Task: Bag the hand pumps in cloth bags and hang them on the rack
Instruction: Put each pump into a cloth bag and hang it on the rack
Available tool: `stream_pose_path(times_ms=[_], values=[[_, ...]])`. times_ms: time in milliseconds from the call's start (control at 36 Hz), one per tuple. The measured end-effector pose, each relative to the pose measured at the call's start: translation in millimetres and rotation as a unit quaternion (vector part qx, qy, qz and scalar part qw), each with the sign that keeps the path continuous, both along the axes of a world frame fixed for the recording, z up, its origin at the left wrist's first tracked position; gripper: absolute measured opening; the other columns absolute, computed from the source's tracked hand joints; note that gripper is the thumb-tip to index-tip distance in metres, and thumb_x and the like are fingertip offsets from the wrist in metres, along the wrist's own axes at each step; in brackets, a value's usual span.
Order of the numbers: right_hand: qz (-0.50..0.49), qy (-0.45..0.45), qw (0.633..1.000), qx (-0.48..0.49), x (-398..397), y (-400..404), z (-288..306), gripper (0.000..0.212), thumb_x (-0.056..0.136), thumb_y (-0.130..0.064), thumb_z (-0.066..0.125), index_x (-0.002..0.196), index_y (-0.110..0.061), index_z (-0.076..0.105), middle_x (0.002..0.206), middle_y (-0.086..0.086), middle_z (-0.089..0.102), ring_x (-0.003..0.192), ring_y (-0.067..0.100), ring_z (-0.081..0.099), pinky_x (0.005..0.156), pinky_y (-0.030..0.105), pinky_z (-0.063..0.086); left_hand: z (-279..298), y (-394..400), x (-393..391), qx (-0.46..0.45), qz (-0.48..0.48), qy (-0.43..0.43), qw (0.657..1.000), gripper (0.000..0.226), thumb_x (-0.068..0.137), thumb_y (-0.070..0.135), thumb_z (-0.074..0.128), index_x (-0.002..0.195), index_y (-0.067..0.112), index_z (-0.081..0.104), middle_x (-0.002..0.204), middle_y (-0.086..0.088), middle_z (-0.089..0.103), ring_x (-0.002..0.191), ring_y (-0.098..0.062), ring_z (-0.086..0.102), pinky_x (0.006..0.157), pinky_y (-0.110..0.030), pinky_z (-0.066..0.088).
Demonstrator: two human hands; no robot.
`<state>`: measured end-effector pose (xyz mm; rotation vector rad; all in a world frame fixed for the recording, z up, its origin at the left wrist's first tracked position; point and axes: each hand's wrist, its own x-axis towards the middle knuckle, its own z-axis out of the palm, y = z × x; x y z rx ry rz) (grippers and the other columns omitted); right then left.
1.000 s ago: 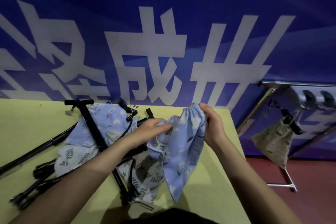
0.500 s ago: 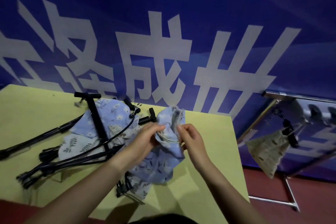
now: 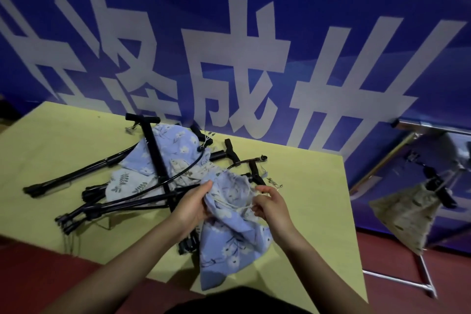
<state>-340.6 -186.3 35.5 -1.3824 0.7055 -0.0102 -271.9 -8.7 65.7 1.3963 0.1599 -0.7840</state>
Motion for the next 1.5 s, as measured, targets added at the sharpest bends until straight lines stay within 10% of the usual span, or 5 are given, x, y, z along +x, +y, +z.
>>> stream_pose_path(times_ms=[250, 528, 944, 1306, 1500], values=[[-0.046, -0.026, 0.998, 0.015, -7, -6, -2, 0.029, 0.092, 0.003, 0.036, 0.089, -0.001, 0.065, 0.054, 0.002, 0.032, 0.047, 0.015, 0.031, 0.048, 0.025, 0.031, -33, 25, 7, 0.118, 0.045, -0.029, 0.992, 0.027, 0.098, 0.001, 0.041, 0.119, 0.004, 0.057, 0.093, -0.012, 0.067, 0.082, -0.026, 0.064, 0.068, -0.035, 0.051], [-0.015, -0.072, 0.997, 0.013, 5, -19, -1, 0.017, 0.093, -0.002, 0.053, 0.092, -0.004, 0.070, 0.075, 0.009, 0.066, 0.075, 0.022, 0.064, 0.072, 0.028, 0.054, -42, 29, 11, 0.189, -0.016, -0.207, 0.960, 0.067, 0.093, -0.011, 0.035, 0.140, 0.038, 0.040, 0.153, -0.003, 0.033, 0.048, -0.011, 0.037, 0.040, -0.022, 0.033], [0.122, 0.147, 0.979, -0.074, -19, -11, -80, 0.024, 0.091, -0.036, 0.061, 0.094, -0.012, 0.063, 0.080, 0.006, 0.056, 0.067, 0.017, 0.052, 0.061, 0.028, 0.044, -60, 23, 3, 0.376, -0.269, -0.355, 0.813, 0.057, 0.079, 0.066, 0.059, 0.126, 0.035, 0.053, 0.137, 0.006, 0.031, 0.120, -0.015, 0.048, 0.095, -0.032, 0.046], [0.192, 0.171, 0.959, -0.123, 7, 29, -88, 0.025, 0.090, -0.023, 0.064, 0.076, -0.007, 0.051, 0.066, 0.011, 0.059, 0.059, 0.020, 0.059, 0.057, 0.029, 0.049, -68, 23, -2, 0.498, -0.450, -0.381, 0.636, 0.022, 0.089, 0.036, 0.062, 0.110, 0.028, 0.064, 0.154, -0.012, 0.023, 0.126, -0.031, 0.044, 0.095, -0.040, 0.047], [0.143, 0.122, 0.981, -0.039, 2, 18, -73, 0.024, 0.093, -0.015, 0.059, 0.073, -0.004, 0.051, 0.081, 0.025, 0.057, 0.079, 0.042, 0.065, 0.077, 0.042, 0.055, -67, 27, 4, 0.316, -0.235, -0.271, 0.878, 0.021, 0.100, 0.022, 0.044, 0.084, 0.029, 0.055, 0.100, -0.007, 0.060, 0.082, -0.018, 0.057, 0.074, -0.035, 0.047]])
